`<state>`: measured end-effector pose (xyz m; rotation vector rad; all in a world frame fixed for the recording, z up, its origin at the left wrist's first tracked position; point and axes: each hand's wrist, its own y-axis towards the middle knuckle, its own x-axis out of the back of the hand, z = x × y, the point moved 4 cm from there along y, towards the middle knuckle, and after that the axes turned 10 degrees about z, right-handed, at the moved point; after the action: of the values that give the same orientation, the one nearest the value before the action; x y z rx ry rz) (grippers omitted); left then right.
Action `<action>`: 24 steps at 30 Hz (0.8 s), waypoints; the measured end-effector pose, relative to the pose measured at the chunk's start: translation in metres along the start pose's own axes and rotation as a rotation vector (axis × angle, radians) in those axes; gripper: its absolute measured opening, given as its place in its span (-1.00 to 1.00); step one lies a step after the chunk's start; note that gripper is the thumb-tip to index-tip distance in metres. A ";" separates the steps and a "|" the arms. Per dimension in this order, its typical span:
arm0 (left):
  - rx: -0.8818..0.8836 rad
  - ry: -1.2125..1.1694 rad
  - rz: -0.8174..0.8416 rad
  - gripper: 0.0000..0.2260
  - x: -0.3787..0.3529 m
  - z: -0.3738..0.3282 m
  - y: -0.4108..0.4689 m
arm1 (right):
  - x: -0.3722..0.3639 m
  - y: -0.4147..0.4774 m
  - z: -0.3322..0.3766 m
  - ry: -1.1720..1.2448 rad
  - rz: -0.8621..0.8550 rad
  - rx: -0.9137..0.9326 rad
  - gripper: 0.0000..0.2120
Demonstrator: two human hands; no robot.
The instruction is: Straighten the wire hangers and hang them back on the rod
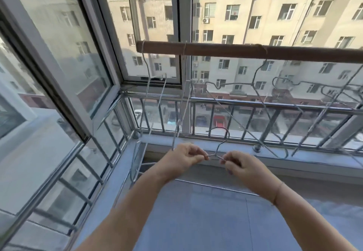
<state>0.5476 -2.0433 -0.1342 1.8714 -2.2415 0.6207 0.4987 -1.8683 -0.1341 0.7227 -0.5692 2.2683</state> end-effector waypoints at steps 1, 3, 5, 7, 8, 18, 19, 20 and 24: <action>-0.014 0.004 -0.006 -0.90 -0.002 0.000 -0.001 | 0.000 -0.005 0.002 0.062 0.019 -0.010 -0.83; -0.039 0.080 -0.118 -0.92 -0.003 -0.002 -0.003 | -0.001 -0.015 0.008 0.224 0.030 -0.035 -0.81; -0.060 0.125 -0.324 -0.91 -0.006 -0.004 -0.008 | -0.003 -0.025 0.013 0.365 0.006 -0.065 -0.82; -0.061 0.030 -0.457 -0.90 -0.016 -0.005 -0.015 | -0.006 -0.035 0.016 0.466 -0.043 -0.090 -0.82; -0.056 -0.056 -0.455 -0.93 -0.023 -0.005 -0.016 | -0.007 -0.040 0.017 0.506 -0.078 -0.101 -0.82; -0.250 -0.673 -0.195 -0.92 -0.083 -0.072 0.004 | 0.022 -0.053 0.036 0.759 -0.329 -0.013 -0.82; -0.263 -0.723 -0.186 -0.92 -0.083 -0.080 0.006 | 0.029 -0.053 0.038 0.771 -0.345 -0.006 -0.81; -0.271 -0.757 -0.180 -0.91 -0.082 -0.088 0.010 | 0.035 -0.053 0.040 0.781 -0.357 0.004 -0.80; -0.273 -0.789 -0.206 -0.89 -0.071 -0.113 0.024 | 0.058 -0.045 0.053 0.808 -0.388 0.065 -0.78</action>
<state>0.5231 -1.9297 -0.0645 2.4109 -2.2870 -0.5340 0.5129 -1.8407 -0.0490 -0.0914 0.0365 1.9836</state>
